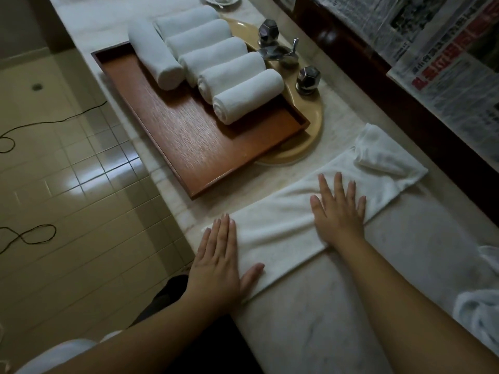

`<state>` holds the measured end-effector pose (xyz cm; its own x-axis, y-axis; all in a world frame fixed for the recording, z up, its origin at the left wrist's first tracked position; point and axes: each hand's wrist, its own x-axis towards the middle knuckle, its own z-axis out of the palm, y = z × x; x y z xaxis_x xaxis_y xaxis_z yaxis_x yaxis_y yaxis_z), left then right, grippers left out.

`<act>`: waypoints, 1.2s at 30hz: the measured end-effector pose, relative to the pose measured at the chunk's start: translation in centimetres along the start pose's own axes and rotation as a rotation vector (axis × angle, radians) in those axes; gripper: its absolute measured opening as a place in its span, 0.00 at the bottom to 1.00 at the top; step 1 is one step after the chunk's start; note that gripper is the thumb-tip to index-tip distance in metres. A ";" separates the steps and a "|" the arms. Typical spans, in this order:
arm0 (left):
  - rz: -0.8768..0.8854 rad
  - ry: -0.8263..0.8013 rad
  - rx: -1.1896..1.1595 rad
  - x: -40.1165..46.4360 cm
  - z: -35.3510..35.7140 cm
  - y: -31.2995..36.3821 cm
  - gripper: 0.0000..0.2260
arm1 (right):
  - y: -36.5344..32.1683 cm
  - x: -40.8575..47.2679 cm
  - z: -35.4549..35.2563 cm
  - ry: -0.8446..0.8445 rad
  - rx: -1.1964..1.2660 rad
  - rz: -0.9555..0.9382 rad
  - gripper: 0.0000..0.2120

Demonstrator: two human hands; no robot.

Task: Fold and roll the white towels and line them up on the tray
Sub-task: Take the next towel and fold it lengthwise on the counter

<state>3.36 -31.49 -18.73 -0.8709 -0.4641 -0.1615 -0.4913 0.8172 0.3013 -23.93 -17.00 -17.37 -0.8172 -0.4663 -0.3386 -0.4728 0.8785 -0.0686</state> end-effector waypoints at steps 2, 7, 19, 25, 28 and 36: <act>0.035 -0.052 0.000 -0.1 -0.5 0.0 0.50 | 0.1 0.3 -0.1 -0.017 0.006 0.019 0.33; 0.043 -0.078 -0.014 -0.1 -0.8 0.1 0.58 | -3.7 -2.3 -0.5 0.162 0.036 -0.199 0.36; 0.050 -0.059 -0.031 -0.2 -0.6 -0.2 0.64 | 1.0 1.8 -1.4 -0.039 -0.236 -0.386 0.33; 0.050 -0.039 -0.036 -0.1 -0.7 -0.1 0.64 | 7.7 8.7 -4.2 -0.013 -0.121 -0.182 0.31; 0.042 -0.038 -0.039 -0.1 -0.9 0.0 0.64 | 8.0 9.8 -4.8 0.001 -0.053 -0.123 0.35; 0.043 -0.046 -0.052 0.0 -0.8 0.0 0.65 | -2.8 -0.9 -0.4 -0.135 -0.272 -0.741 0.37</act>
<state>3.34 -31.74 -17.94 -0.8914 -0.4116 -0.1899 -0.4532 0.8168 0.3569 -22.00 -19.09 -16.47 -0.2203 -0.8869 -0.4061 -0.9551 0.2806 -0.0946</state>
